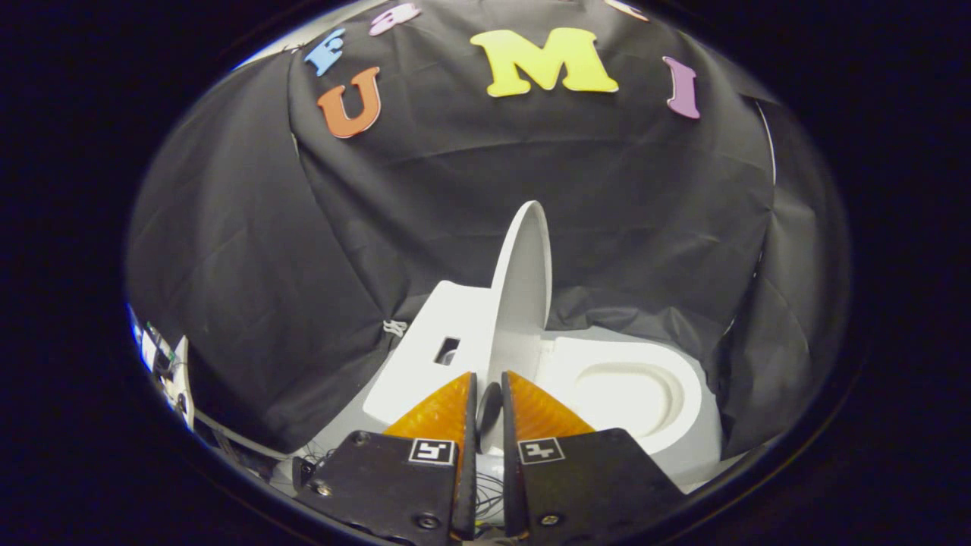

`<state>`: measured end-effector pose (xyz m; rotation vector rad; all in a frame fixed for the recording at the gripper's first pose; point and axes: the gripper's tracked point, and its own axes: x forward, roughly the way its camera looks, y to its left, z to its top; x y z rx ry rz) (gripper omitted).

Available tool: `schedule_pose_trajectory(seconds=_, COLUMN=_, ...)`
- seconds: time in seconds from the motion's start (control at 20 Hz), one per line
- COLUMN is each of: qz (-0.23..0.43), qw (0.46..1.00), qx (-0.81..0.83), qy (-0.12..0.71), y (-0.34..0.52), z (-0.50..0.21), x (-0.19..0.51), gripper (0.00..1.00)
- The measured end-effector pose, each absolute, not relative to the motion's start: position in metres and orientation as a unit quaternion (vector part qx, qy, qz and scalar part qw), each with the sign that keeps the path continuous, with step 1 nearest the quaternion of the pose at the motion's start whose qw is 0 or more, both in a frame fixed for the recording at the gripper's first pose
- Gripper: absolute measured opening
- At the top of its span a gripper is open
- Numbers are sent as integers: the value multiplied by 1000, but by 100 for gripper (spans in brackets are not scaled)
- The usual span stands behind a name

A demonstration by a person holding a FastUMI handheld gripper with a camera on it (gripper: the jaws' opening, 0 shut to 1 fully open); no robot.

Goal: Open the toilet lid.

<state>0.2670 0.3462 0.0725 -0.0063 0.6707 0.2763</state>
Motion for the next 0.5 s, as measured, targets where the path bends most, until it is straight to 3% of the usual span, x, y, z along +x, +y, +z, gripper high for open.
schedule_pose_trajectory(seconds=0.5, qz=143, qw=938, qx=-50, qy=312, y=396, z=62, x=271, gripper=18)
